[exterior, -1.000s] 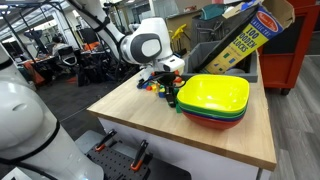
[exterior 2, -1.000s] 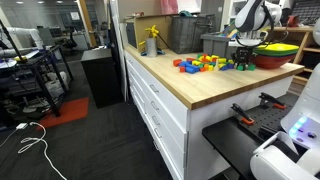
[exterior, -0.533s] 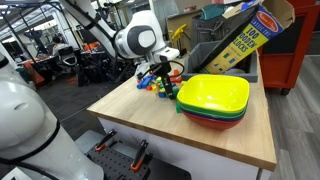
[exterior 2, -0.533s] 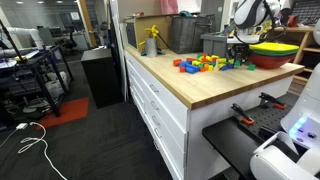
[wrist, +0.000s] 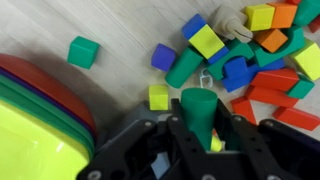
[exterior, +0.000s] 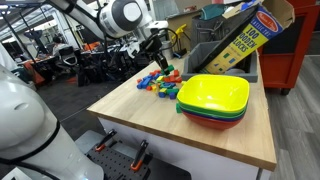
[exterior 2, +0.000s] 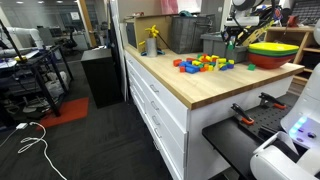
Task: Pick up the green cylindrical block and move it a little forward on the table, pick up the green square block and move it a little forward on the table
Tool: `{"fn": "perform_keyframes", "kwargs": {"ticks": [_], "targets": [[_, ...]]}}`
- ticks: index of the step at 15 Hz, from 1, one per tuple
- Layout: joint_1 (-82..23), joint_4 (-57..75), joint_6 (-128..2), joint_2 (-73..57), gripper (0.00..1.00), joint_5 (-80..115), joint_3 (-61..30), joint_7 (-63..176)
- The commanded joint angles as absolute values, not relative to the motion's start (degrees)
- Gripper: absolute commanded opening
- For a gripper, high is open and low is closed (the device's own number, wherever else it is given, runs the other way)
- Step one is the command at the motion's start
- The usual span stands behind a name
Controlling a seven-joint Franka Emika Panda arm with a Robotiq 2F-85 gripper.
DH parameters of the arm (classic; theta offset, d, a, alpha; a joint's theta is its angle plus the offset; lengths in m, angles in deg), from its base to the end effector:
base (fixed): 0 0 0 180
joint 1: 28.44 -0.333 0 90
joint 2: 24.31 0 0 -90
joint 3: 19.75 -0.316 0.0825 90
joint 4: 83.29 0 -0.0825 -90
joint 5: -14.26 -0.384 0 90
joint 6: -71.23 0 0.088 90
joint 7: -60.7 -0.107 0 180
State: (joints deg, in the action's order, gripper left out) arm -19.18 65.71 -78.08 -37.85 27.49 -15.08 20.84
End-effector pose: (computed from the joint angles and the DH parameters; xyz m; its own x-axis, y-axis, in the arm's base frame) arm 0.4332 -0.1020 0.3602 0.6994 -0.6640 0.2647 -0.6808 -0.7316 -0.0362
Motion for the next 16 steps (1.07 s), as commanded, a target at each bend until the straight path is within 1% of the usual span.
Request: {"fn": "perform_keyframes", "kwargs": {"ticks": [1, 7, 16], "targets": [[-19.7, 62.0, -77.3, -36.4, 0.08, 24.2, -16.9, 26.2], [-20.1, 54.3, -77.5, -30.2, 0.08, 23.2, -18.1, 29.8], [-20.8, 45.0, -75.9, -20.2, 0.08, 26.2, -15.4, 35.8]]}}
